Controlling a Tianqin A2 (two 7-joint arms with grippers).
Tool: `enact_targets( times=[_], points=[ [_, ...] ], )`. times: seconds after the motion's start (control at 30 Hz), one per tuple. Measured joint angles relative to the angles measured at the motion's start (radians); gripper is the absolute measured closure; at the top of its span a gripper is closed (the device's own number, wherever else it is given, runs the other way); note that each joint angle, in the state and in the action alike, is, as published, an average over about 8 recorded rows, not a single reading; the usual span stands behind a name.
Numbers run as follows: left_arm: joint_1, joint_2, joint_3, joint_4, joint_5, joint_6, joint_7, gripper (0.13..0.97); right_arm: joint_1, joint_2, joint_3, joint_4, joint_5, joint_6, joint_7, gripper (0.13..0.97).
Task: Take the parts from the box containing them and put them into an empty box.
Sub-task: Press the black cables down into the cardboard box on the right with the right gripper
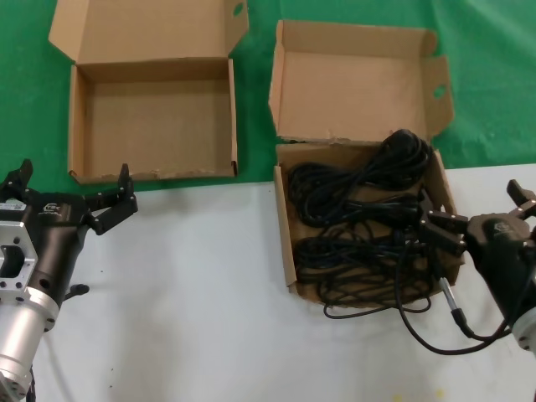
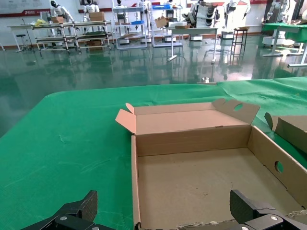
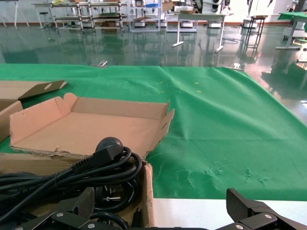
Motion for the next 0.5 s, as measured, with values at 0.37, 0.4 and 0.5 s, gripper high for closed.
enact_targets(
  times=[0.37, 0.4, 0.5],
  points=[
    [0.000, 0.000, 0.000, 0.000, 0.000, 0.000, 0.000, 0.132, 0.000, 0.000, 0.000, 0.000, 0.000, 0.000, 0.000, 0.129],
    [0.000, 0.000, 0.000, 0.000, 0.000, 0.000, 0.000, 0.132, 0.000, 0.000, 0.000, 0.000, 0.000, 0.000, 0.000, 0.129],
    [0.000, 0.000, 0.000, 0.000, 0.000, 0.000, 0.000, 0.132, 0.000, 0.000, 0.000, 0.000, 0.000, 0.000, 0.000, 0.129]
  ],
)
